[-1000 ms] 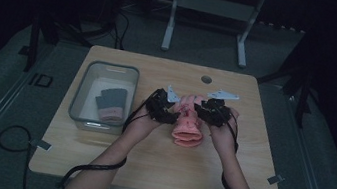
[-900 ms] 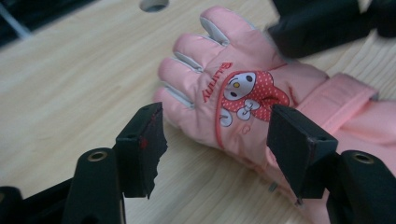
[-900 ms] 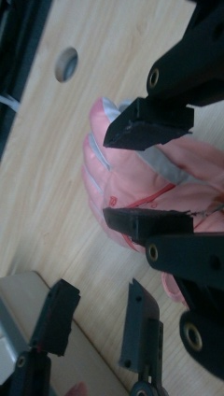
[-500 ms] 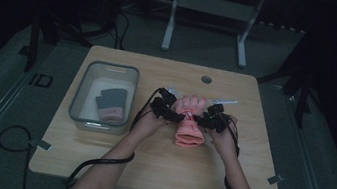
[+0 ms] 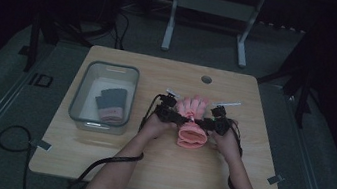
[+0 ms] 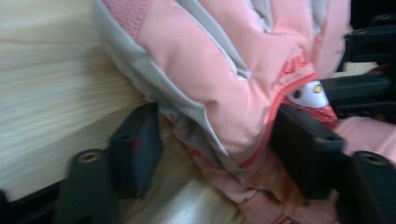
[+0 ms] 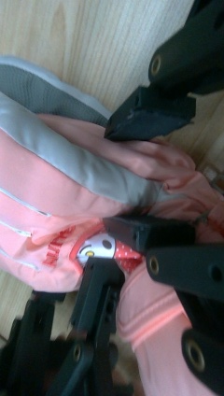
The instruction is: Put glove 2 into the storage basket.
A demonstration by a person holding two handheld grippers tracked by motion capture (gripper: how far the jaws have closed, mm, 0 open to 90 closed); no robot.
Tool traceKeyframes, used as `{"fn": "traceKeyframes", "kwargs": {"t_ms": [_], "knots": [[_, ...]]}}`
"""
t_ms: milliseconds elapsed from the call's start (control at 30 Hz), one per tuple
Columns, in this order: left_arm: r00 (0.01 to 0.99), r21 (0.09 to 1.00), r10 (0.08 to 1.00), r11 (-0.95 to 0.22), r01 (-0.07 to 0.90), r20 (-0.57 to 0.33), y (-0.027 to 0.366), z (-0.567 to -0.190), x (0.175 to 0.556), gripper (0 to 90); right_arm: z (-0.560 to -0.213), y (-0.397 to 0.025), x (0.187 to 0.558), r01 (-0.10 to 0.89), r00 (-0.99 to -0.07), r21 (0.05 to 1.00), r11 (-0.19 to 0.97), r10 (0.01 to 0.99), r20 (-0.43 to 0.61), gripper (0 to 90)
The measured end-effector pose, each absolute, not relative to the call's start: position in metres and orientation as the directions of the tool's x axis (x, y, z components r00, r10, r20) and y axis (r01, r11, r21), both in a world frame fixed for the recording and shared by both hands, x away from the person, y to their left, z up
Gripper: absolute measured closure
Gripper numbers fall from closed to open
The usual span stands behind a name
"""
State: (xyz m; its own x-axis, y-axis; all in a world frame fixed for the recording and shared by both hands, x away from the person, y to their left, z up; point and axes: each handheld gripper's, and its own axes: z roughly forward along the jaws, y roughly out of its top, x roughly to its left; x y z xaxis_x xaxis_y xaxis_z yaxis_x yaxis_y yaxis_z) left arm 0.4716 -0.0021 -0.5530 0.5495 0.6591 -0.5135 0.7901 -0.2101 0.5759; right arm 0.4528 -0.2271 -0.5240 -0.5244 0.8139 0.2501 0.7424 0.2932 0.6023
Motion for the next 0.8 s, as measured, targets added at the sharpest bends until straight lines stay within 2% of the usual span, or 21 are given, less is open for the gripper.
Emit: {"fn": "traceKeyframes", "kwargs": {"t_ms": [67,167,233,367,800], "knots": [[0.561,0.582,0.641,-0.213,0.785,-0.523,-0.004,-0.553,0.471,44.6,-0.525,-0.229,0.453,0.744,-0.528,0.603,0.287,0.806,0.268,58.2],[0.608,0.615,0.636,-0.254,0.747,-0.475,-0.007,-0.546,0.466,64.3,-0.526,-0.231,0.451,0.736,-0.532,0.619,0.273,0.799,0.280,64.0],[0.613,0.622,0.640,-0.258,0.739,-0.463,-0.009,-0.542,0.464,70.0,-0.526,-0.230,0.447,0.729,-0.528,0.633,0.262,0.803,0.275,66.6],[0.628,0.628,0.636,-0.276,0.728,-0.448,-0.009,-0.534,0.460,73.4,-0.523,-0.232,0.443,0.722,-0.523,0.650,0.236,0.801,0.290,68.5],[0.658,0.680,0.653,-0.289,0.674,-0.374,0.012,-0.488,0.446,74.4,-0.491,-0.215,0.434,0.672,-0.560,0.708,0.218,0.775,0.292,69.1]]}}
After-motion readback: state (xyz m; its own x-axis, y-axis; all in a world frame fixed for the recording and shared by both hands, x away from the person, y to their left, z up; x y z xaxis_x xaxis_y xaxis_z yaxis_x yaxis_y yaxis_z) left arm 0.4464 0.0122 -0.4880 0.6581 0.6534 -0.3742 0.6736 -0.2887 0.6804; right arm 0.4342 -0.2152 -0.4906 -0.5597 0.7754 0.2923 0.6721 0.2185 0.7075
